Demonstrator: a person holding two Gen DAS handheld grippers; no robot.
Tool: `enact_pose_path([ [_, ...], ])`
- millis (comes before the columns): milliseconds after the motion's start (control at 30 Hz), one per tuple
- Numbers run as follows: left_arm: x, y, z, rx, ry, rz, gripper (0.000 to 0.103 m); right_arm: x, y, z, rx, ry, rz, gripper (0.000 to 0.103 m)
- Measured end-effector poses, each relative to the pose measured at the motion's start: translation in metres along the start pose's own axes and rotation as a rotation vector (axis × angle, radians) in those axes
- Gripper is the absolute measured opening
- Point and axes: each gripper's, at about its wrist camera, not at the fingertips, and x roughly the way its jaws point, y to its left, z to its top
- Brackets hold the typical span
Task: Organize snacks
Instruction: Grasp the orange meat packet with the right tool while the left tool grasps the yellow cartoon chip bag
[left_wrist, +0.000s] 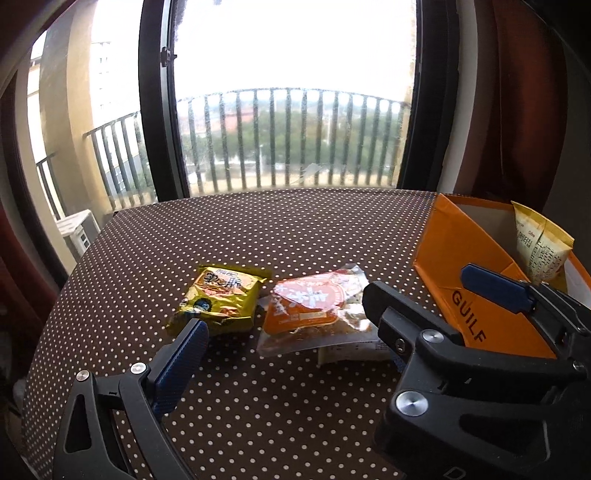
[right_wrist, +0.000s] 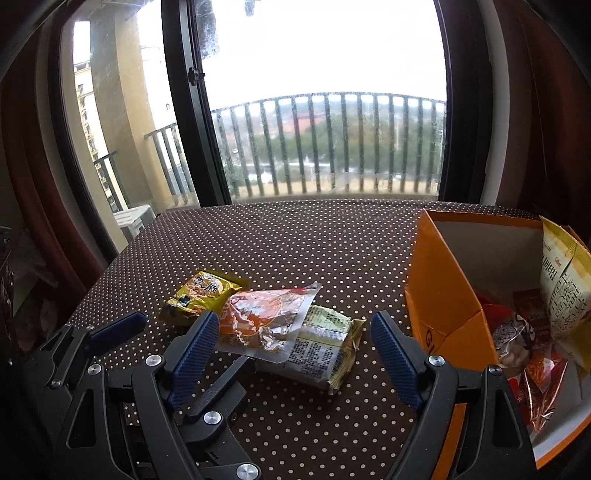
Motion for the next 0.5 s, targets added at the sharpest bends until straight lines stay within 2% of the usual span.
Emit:
enact_pose_path([
  [333,0.02,0.028,0.013,-0.016,0.027,0.113,0.096,0.029,0.012,0.012,0.021,0.032,0.042,0.086],
  [500,0.031,0.04,0.016,-0.018,0.053,0.131,0.095,0.043,0.018,0.017,0.034,0.049,0.051,0.086],
])
